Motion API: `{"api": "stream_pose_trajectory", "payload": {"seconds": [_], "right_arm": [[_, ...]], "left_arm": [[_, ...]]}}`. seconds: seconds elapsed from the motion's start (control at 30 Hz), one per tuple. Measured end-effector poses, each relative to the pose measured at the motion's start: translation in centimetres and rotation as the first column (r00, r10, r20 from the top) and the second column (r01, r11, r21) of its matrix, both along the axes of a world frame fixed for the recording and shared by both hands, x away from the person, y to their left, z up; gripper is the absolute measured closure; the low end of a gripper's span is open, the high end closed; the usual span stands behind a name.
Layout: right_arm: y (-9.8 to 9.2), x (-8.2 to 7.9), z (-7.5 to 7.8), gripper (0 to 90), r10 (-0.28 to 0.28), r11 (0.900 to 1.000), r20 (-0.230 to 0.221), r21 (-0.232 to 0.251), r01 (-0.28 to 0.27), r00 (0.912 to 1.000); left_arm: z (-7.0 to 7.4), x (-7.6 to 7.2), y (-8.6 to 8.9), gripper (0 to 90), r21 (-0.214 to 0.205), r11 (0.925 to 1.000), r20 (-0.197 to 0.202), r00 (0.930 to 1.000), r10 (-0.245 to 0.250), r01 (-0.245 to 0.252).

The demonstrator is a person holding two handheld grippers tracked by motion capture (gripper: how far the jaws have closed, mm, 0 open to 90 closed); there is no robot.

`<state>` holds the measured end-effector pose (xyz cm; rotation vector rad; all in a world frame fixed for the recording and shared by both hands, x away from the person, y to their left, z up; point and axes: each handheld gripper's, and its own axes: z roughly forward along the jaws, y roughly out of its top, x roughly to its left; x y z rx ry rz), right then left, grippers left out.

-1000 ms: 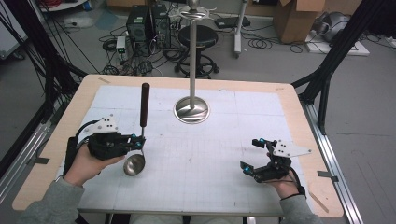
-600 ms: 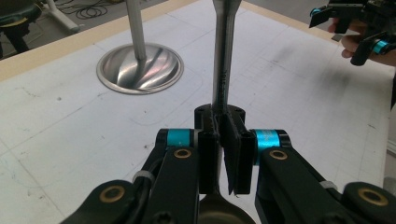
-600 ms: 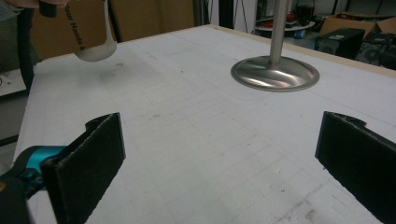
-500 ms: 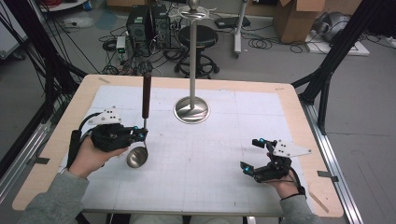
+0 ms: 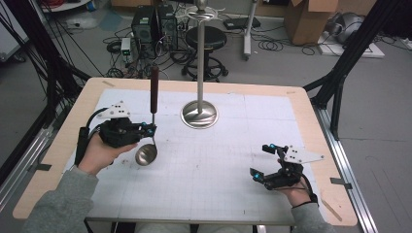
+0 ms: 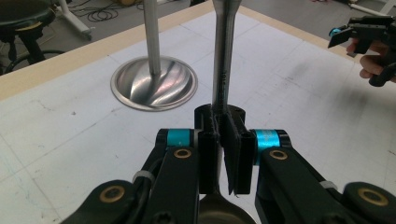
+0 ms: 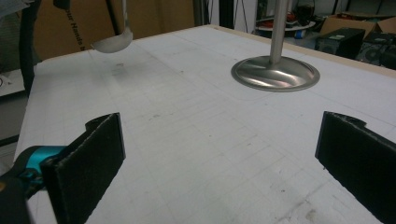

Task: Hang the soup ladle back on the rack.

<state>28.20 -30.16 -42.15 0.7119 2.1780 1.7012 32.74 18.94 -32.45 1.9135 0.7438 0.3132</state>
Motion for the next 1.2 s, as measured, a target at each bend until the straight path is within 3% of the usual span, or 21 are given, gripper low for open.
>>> {"api": "stream_pose_trajectory", "payload": {"seconds": [0.23, 0.57, 0.83, 0.97, 1.2], "right_arm": [[0.0, 0.0, 0.0, 0.4, 0.0, 1.0, -0.002, 0.0, 0.0, 1.0], [0.0, 0.1, 0.0, 0.4, 0.001, 1.0, 0.003, -0.003, 0.0, 1.0], [0.0, 0.1, 0.0, 0.4, -0.003, 1.0, 0.003, 0.002, 0.003, 1.0], [0.0, 0.0, 0.0, 0.4, -0.003, 1.0, -0.004, 0.0, 0.003, 1.0], [0.0, 0.0, 0.0, 0.4, -0.003, 1.0, -0.003, 0.002, 0.003, 1.0]], "left_arm": [[0.2, 0.8, -0.3, 84.1, 0.021, 0.9997, -0.007, 0.9999, 0.015, -0.015], [0.7, 2.0, -0.9, 84.1, 0.006, 0.9996, -0.018, 0.9995, 0.027, -0.027], [1.7, 2.6, -1.2, 84.1, 0.003, 0.9996, 0.002, 0.9996, 0.03, -0.03], [2.2, 3.1, -1.4, 84.2, 0.029, 0.9992, 0.022, 0.9994, 0.028, -0.028], [3.1, 3.8, -1.8, 84.1, 0.019, 0.9992, 0.041, 0.9986, 0.033, -0.034]]}}
